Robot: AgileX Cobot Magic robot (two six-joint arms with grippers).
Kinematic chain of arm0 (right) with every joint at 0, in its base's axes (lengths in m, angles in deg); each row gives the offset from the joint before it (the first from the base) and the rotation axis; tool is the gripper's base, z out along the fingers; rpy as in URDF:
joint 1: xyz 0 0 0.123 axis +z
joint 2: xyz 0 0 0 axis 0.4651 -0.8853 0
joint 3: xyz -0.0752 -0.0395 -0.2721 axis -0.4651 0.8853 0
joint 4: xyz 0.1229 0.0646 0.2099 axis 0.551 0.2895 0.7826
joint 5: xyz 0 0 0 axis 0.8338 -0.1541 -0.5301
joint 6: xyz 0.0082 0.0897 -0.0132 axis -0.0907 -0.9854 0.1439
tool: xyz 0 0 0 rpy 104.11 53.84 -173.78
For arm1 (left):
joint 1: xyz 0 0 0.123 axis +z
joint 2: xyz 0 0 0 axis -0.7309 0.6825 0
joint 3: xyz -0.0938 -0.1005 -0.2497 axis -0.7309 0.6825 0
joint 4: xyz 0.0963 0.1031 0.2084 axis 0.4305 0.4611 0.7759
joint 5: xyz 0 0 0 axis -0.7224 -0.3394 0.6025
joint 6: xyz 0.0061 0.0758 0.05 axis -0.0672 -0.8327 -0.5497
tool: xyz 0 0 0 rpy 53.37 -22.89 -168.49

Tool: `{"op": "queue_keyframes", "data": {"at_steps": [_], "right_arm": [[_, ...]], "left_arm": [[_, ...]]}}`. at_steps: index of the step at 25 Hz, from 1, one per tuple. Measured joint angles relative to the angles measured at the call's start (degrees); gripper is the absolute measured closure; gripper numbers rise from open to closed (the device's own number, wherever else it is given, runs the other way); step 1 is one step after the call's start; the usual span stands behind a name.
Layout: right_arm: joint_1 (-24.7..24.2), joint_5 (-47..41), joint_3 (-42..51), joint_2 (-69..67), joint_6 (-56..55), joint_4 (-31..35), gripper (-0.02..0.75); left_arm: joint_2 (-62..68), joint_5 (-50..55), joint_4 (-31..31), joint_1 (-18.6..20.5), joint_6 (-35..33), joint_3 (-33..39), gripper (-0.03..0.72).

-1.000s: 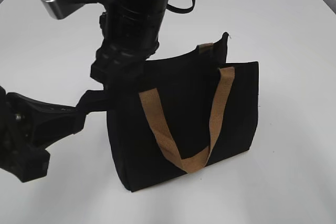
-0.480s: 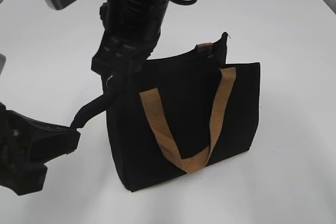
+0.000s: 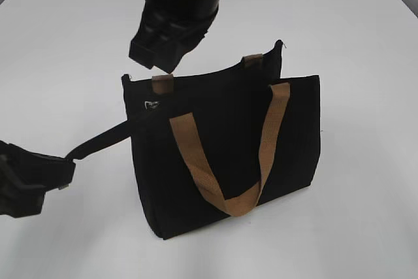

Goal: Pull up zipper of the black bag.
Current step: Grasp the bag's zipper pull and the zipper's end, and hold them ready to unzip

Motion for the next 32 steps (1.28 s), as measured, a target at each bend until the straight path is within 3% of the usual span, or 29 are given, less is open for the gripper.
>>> {"op": "queue_keyframes", "data": {"at_steps": [3, 6, 8, 11, 15, 27, 29, 32], "right_arm": [[0.0, 0.0, 0.0, 0.0, -0.2, 1.5, 0.739], [0.0, 0.0, 0.0, 0.0, -0.2, 6.2, 0.730], [0.1, 0.0, 0.0, -0.2, -0.2, 9.1, 0.647], [0.4, 0.0, 0.0, -1.8, -0.3, 9.8, 0.461], [0.3, 0.5, 0.0, -4.7, -2.4, 7.9, 0.387], [0.4, 1.8, 0.0, -7.4, -4.2, 7.6, 0.386], [0.4, 1.7, -0.1, -7.6, -4.2, 7.2, 0.428], [0.6, 1.6, -0.2, -7.6, -4.2, 6.5, 0.556]], "left_arm": [[0.0, 0.4, 0.0, 3.4, 0.0, 0.0, 0.664], [0.0, 0.3, -0.1, 4.1, 0.0, 0.0, 0.664], [0.0, -0.1, -0.1, 4.1, 0.0, 0.0, 0.664], [0.0, -0.5, -0.5, 4.1, 0.0, 0.0, 0.664], [-0.1, -0.5, -1.4, 4.1, 0.0, 0.0, 0.664], [-4.9, -1.8, -1.9, 4.1, -1.3, 0.0, 0.664], [-6.4, -2.1, -1.9, 4.1, -1.4, 0.0, 0.664], [-9.1, -2.2, -2.0, 4.1, -1.5, 0.0, 0.664]]}}
